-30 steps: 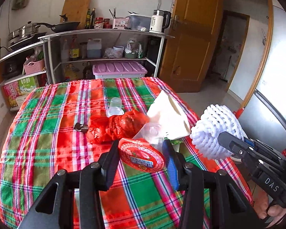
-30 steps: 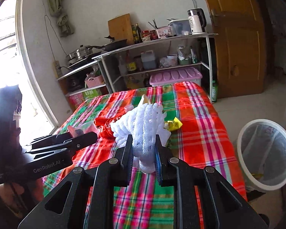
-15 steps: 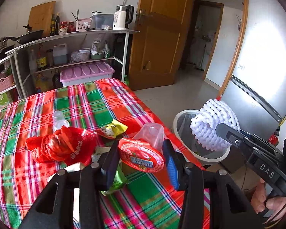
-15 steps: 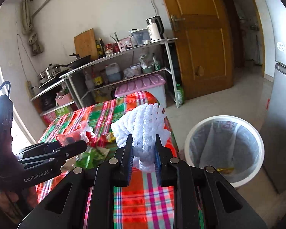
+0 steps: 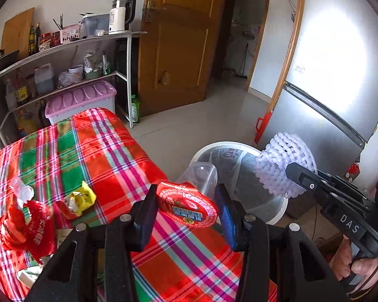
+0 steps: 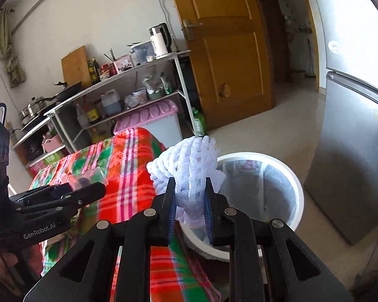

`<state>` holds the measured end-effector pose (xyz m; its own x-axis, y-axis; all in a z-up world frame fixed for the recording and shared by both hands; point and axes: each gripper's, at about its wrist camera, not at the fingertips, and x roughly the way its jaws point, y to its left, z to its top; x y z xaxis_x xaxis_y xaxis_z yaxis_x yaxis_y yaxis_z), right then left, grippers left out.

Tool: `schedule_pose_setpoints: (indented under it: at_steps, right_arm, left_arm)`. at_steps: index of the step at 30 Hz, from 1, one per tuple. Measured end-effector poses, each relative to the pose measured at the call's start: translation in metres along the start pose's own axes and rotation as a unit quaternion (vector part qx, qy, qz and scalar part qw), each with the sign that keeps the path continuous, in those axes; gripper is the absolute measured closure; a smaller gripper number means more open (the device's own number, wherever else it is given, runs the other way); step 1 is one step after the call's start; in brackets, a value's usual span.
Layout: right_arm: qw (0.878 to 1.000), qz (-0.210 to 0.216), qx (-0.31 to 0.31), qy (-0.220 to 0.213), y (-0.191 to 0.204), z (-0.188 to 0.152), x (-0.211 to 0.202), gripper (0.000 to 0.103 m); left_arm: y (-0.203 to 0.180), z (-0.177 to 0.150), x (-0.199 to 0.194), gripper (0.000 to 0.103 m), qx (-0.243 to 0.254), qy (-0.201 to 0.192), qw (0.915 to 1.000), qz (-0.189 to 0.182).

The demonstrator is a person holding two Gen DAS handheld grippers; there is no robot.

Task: Collect trash
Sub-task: 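Carry the foam net and red-lidded cup in both tools over the bin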

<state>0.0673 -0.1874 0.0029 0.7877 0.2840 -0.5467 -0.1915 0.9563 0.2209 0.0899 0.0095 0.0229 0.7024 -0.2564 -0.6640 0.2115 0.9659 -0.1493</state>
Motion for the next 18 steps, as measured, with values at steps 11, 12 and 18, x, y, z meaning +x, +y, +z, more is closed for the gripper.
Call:
schedule_pose_setpoints:
  at_steps: [11,12,18]
  right_arm:
    - [0.997,-0.051,0.017,0.058,-0.059,-0.012,0.037,0.083]
    - [0.996,-0.056,0.017,0.062,-0.062,-0.014,0.04,0.082]
    - [0.993,-0.068,0.014,0.092,-0.078,-0.019,0.06,0.081]
  left_arm:
    - [-0.041,0.002,0.064,0.056,0.02,0.054,0.9979,-0.03]
    - [-0.043,0.002,0.069,0.056,0.02,0.06,0.9975,-0.033]
    - [-0.051,0.0,0.089,0.056,0.022,0.076,0.9964,-0.028]
